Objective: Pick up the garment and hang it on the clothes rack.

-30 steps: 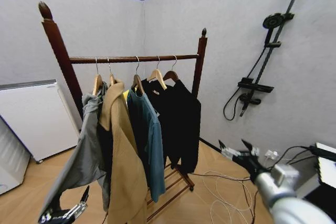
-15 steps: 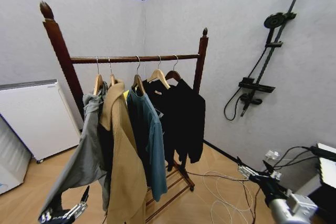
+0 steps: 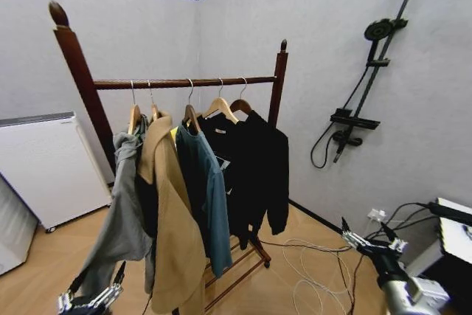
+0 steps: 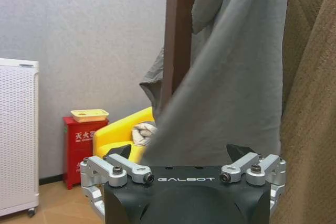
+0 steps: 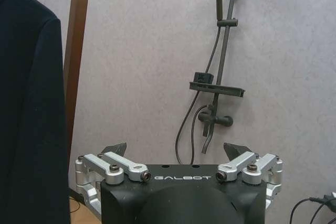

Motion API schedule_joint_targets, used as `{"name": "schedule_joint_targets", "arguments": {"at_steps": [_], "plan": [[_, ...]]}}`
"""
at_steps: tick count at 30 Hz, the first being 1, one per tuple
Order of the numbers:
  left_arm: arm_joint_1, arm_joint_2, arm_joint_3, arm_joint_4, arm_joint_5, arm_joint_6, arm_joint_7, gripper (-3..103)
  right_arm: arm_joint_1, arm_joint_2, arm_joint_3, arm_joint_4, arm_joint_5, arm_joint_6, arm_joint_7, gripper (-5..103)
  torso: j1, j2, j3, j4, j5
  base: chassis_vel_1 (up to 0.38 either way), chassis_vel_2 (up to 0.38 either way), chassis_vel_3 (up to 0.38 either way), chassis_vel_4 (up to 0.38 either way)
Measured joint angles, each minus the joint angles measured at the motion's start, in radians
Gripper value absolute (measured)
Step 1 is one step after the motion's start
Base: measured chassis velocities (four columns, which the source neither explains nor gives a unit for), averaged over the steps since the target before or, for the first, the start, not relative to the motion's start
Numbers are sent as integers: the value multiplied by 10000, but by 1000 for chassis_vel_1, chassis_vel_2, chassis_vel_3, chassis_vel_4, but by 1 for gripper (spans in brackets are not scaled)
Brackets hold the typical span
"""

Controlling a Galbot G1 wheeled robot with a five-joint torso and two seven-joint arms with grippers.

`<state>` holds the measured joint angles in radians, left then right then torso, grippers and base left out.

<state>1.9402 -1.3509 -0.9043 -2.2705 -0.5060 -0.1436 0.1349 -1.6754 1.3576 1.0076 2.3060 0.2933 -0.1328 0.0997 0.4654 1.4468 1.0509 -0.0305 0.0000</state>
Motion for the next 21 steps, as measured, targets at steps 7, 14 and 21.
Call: {"name": "schedule_joint_targets", "arguments": {"at_steps": [7,14,21], "plan": [[0,0,0,0,0,0,0,100,222,-123,-62,93,-256,10,-72,100,1,-1,1,0,0,-81,-84,-75,-75],[0,0,0,0,0,0,0,100,362,-235,-114,237,-288,-14,-73,100,2,-1,1,-1,2,-59,-156,-124,-53],[0,0,0,1,0,0,-1,100,360,-314,-154,389,-258,-30,-89,100,-1,0,0,-1,-3,-42,-212,-227,-40]]}}
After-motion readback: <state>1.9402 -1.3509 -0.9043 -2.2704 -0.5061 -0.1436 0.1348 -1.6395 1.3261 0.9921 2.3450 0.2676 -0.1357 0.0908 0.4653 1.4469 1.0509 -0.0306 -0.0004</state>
